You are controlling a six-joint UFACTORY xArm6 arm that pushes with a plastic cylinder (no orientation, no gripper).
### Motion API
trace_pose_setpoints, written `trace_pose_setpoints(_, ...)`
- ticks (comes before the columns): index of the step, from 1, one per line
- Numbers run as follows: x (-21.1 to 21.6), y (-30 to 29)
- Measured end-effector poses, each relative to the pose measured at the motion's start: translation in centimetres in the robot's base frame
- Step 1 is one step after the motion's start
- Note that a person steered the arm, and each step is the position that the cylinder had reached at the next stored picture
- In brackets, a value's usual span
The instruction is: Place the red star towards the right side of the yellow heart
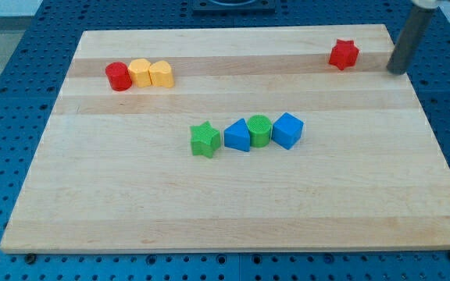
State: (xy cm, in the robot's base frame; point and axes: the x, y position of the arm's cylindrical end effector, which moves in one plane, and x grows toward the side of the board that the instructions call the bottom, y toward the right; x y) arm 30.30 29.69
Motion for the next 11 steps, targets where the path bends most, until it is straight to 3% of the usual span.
trace_pose_setpoints(1,-2.7,0.0)
trace_pose_setpoints(5,-0.6,-25.2)
trace_pose_setpoints(7,-0.6,-26.7)
trace_pose_setpoints(9,1.4,-31.9)
trace_pose_setpoints(11,3.2,-29.9)
